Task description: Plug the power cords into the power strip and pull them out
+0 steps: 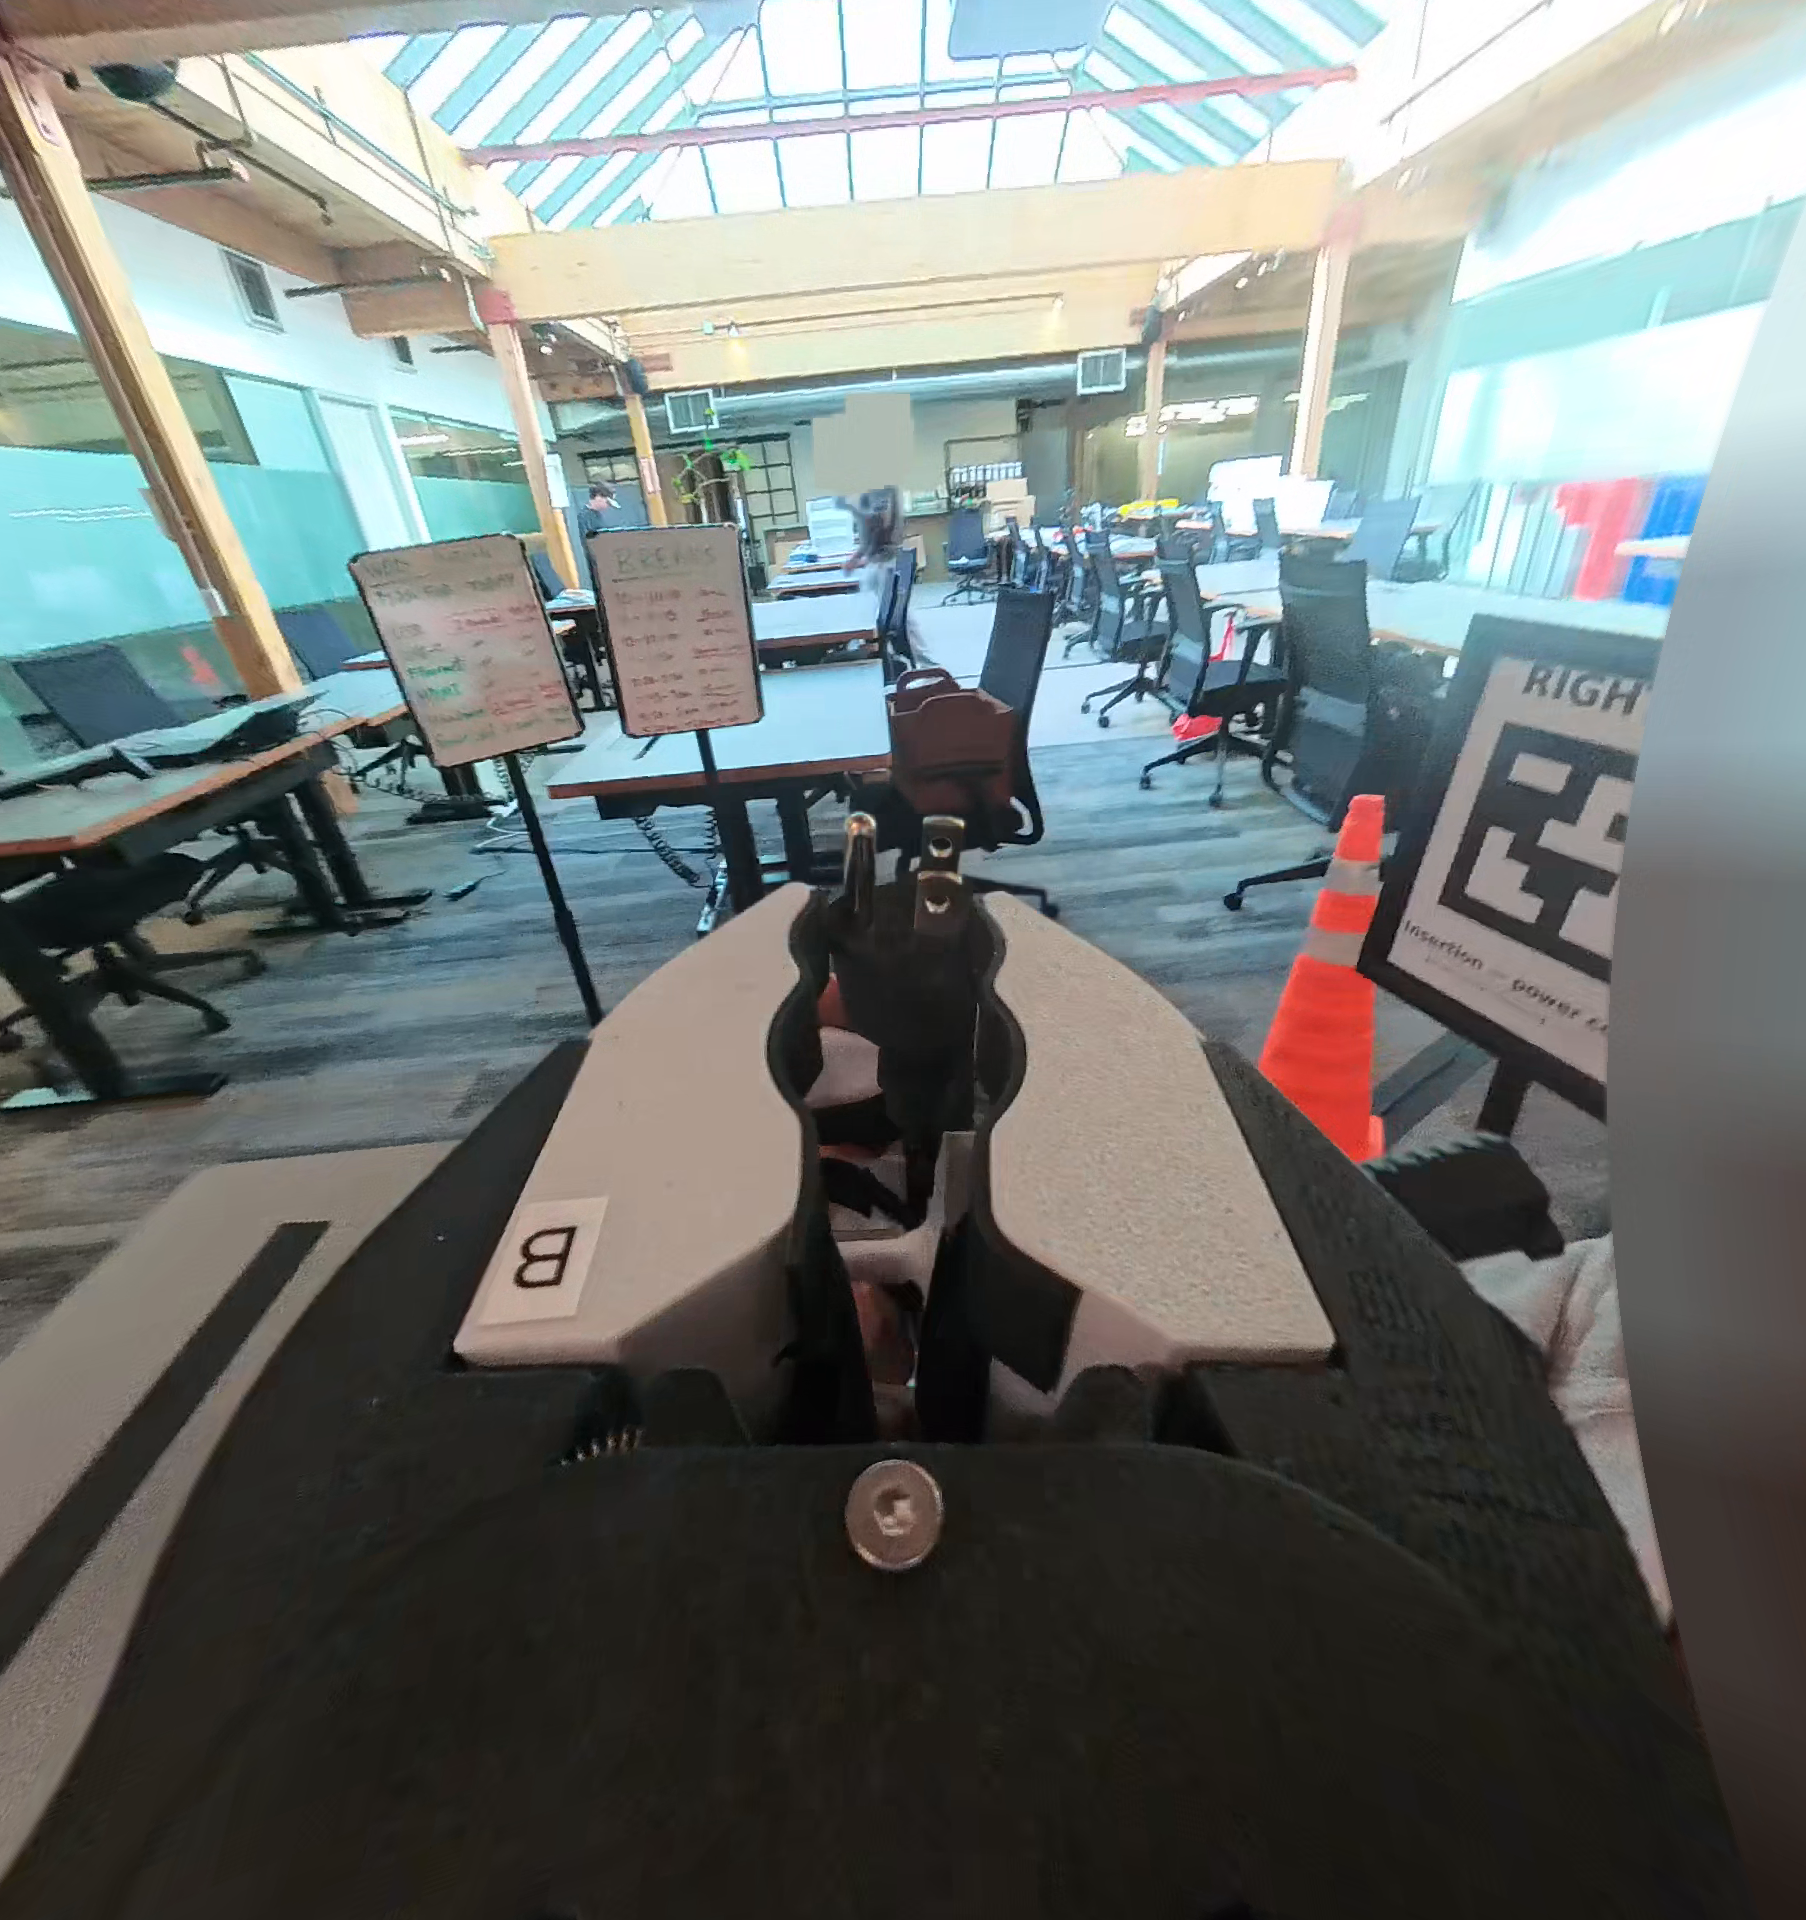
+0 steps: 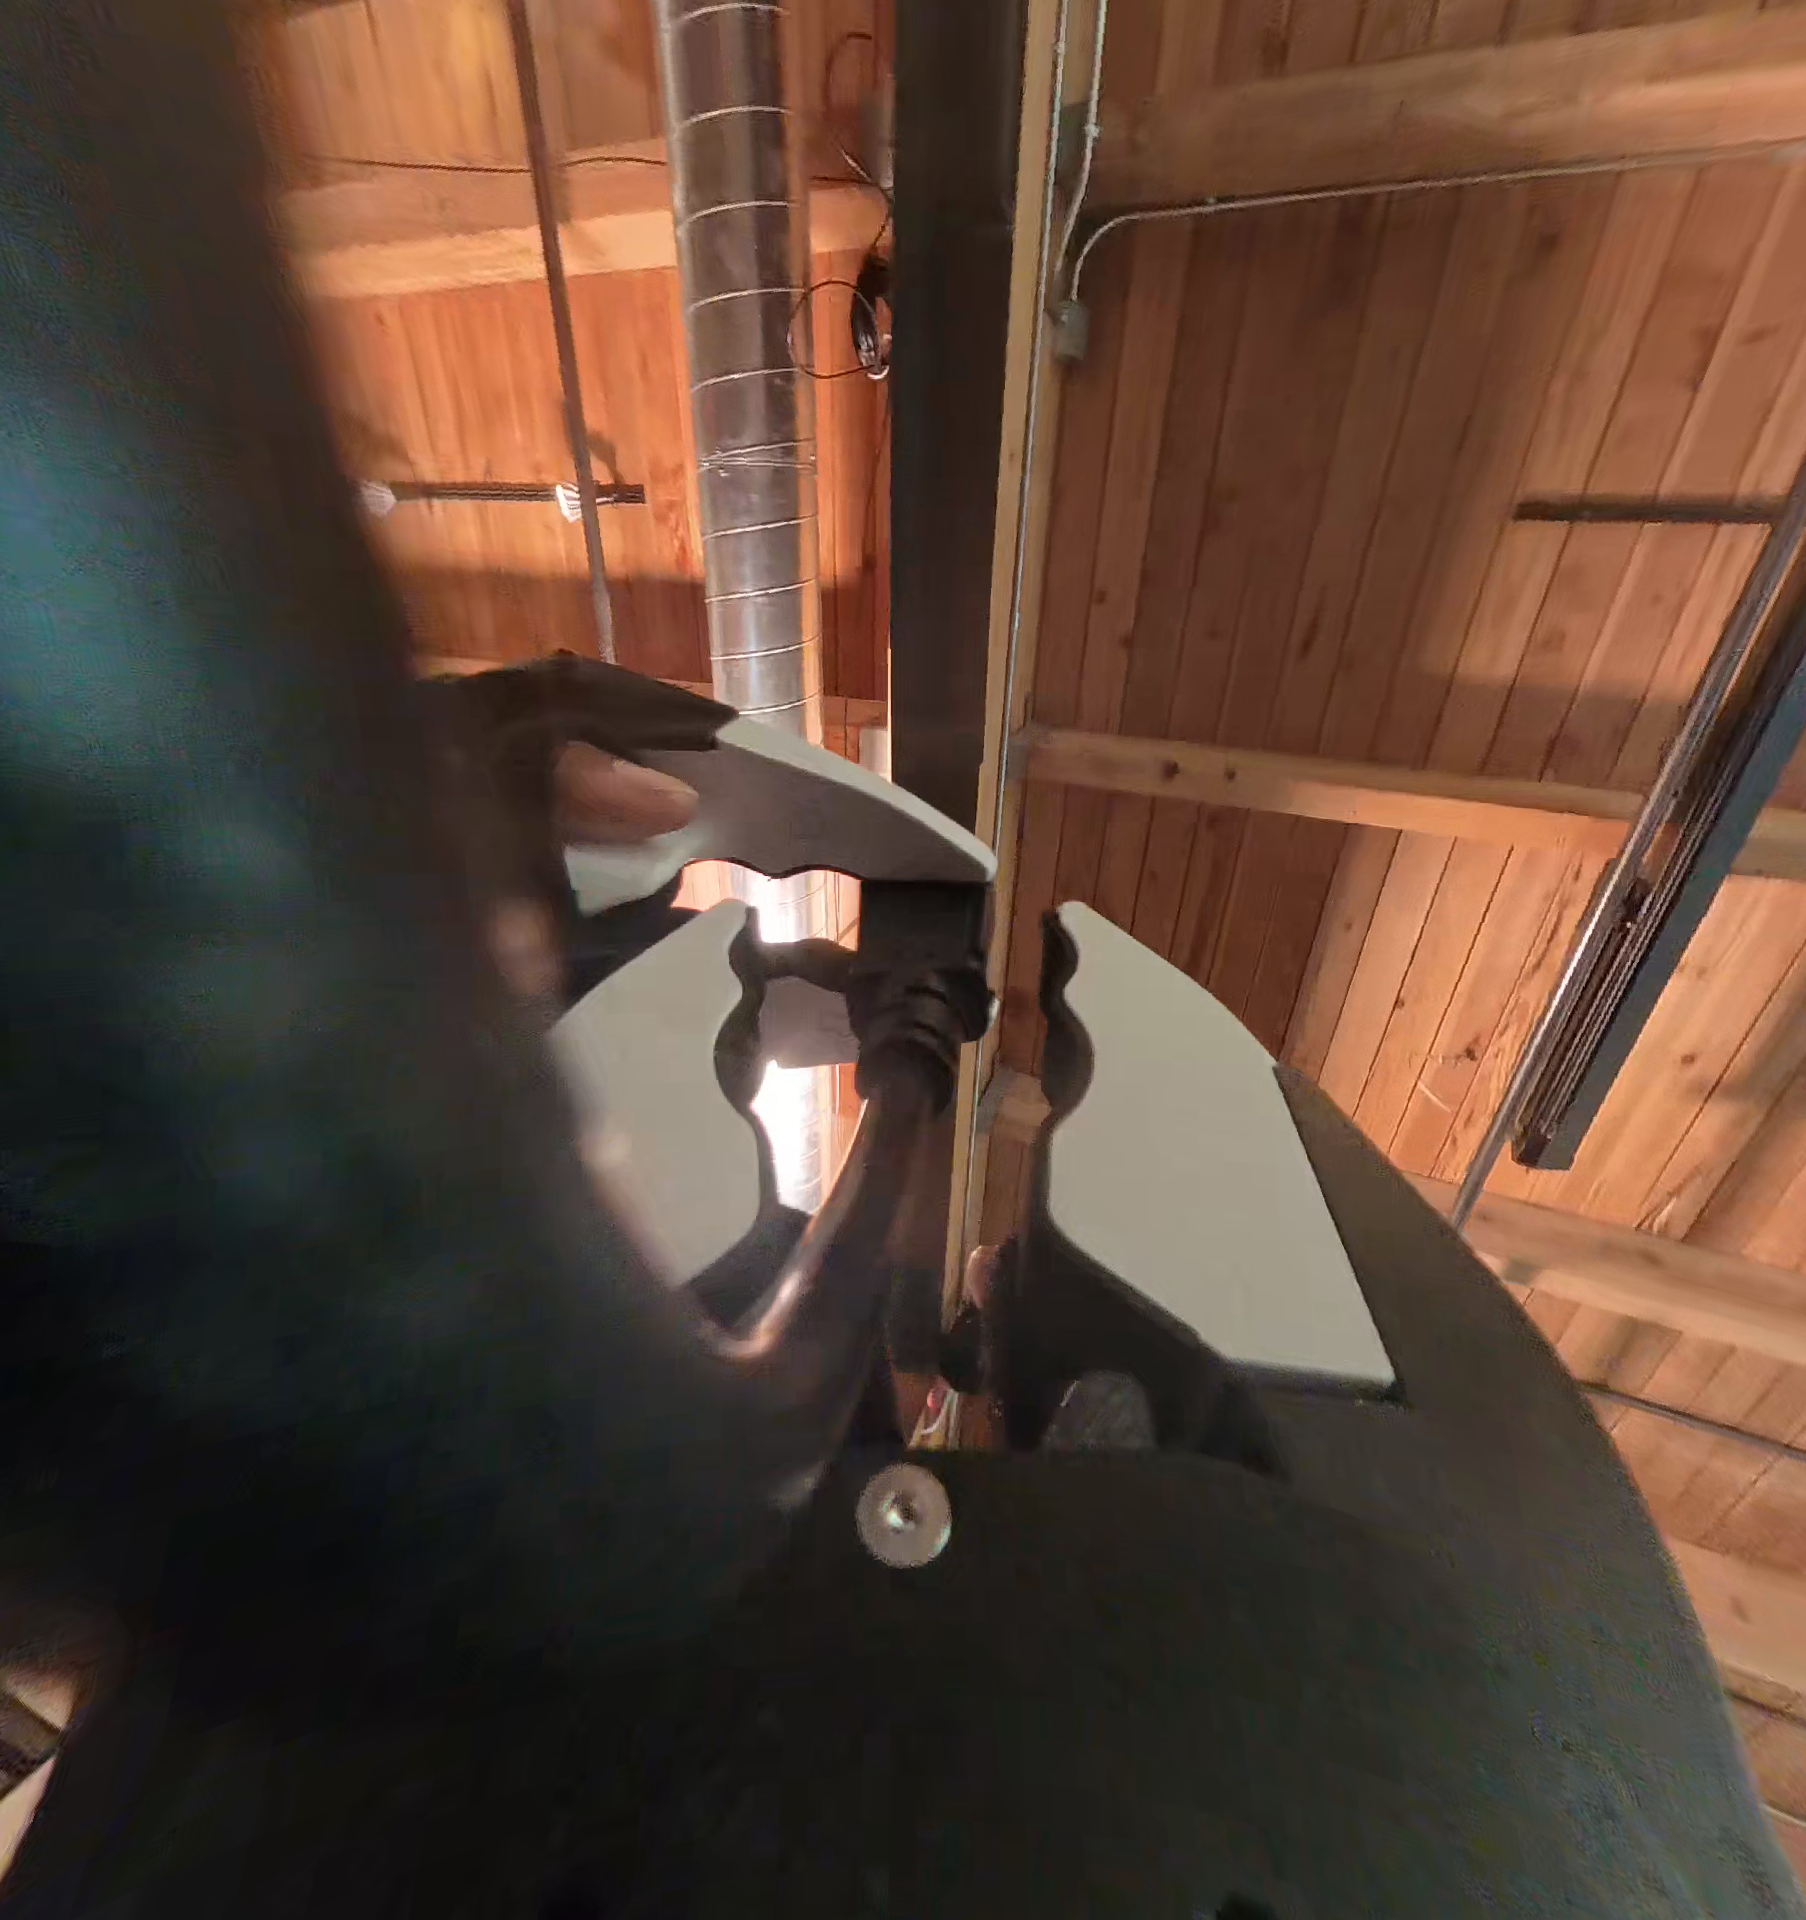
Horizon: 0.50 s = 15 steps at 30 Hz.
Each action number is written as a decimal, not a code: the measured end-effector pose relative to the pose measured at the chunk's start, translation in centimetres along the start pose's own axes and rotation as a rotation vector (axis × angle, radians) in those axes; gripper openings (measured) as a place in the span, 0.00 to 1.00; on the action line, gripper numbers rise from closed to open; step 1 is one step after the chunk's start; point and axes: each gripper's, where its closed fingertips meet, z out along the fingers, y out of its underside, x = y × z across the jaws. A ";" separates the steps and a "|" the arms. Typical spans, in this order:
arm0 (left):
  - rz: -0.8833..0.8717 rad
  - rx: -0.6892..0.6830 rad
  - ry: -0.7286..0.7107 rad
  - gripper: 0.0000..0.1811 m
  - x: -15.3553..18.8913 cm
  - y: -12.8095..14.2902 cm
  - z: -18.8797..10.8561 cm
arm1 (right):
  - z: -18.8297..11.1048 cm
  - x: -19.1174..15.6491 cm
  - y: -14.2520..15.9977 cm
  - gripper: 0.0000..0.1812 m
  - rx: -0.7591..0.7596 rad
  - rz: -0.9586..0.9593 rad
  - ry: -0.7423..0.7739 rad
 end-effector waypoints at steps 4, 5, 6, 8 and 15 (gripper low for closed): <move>-0.049 0.009 0.028 0.14 0.1 0.3 -0.2 | 0.1 -0.5 0.0 0.20 0.004 -0.074 -0.023; -0.063 0.017 0.033 0.14 0.2 0.3 -0.3 | 0.1 -0.5 0.0 0.18 0.001 -0.094 -0.025; -0.079 0.022 0.034 0.14 0.2 0.3 -0.4 | 0.1 -0.4 0.1 0.17 -0.001 -0.110 -0.026; -0.104 0.031 0.038 0.14 0.3 0.4 -0.7 | 0.2 -0.6 0.0 0.16 0.003 -0.117 -0.031; -0.001 0.012 -0.014 0.18 -0.5 1.4 -2.9 | -0.2 -1.8 1.0 0.13 -0.092 0.078 -0.176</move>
